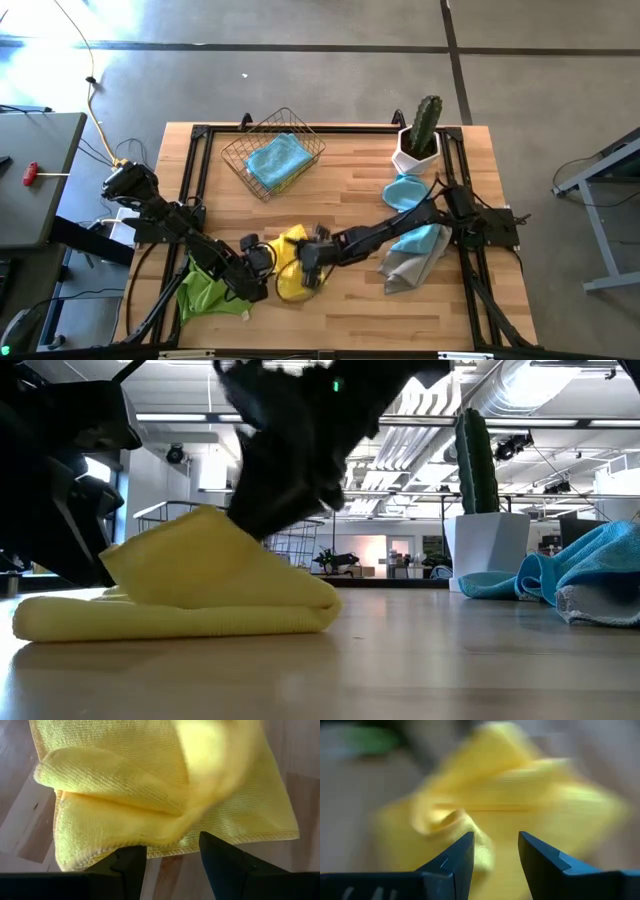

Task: Fold microfiber towels
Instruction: Fold the yellow microfiber towel, then put the folded yellow microfiber towel into the wire basket

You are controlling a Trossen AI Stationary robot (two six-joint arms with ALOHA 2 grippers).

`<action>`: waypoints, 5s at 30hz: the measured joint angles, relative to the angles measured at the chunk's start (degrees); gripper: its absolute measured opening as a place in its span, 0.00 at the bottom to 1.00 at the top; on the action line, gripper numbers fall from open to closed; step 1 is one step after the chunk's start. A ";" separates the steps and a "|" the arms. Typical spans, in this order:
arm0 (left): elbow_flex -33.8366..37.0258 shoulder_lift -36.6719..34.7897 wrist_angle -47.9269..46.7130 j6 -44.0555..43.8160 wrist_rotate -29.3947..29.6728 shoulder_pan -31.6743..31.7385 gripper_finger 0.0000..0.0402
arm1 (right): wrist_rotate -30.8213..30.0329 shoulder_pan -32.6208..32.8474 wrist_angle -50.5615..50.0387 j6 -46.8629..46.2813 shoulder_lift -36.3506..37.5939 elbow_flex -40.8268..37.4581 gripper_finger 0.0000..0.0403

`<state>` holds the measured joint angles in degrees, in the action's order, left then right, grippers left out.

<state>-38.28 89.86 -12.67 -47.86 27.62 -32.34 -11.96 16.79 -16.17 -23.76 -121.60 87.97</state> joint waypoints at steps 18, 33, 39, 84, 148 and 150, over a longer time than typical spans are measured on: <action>-3.55 -1.81 -0.37 1.97 -11.50 -1.38 0.43 | -0.93 5.99 5.61 1.65 -0.27 0.02 0.36; -5.92 2.80 5.24 10.59 6.76 4.35 0.43 | -2.77 8.06 5.11 -1.93 -3.93 0.04 0.36; -6.00 4.00 7.10 15.56 6.89 8.54 0.43 | -3.11 7.98 5.73 -3.23 -5.43 0.04 0.36; -5.97 -11.68 -19.45 -4.04 -4.37 2.17 0.43 | -0.26 9.22 -0.43 2.24 -1.51 0.06 0.36; -5.91 2.98 0.40 -21.52 -6.53 20.90 0.61 | -11.89 8.92 -21.39 19.67 15.66 -13.51 0.33; -5.96 4.80 1.83 -22.95 -6.32 21.54 0.61 | -11.41 8.04 -15.10 19.24 16.92 -18.54 0.33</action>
<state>-44.25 94.67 -10.84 -70.80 21.29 -10.79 -23.36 24.83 -31.27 -4.51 -104.68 69.43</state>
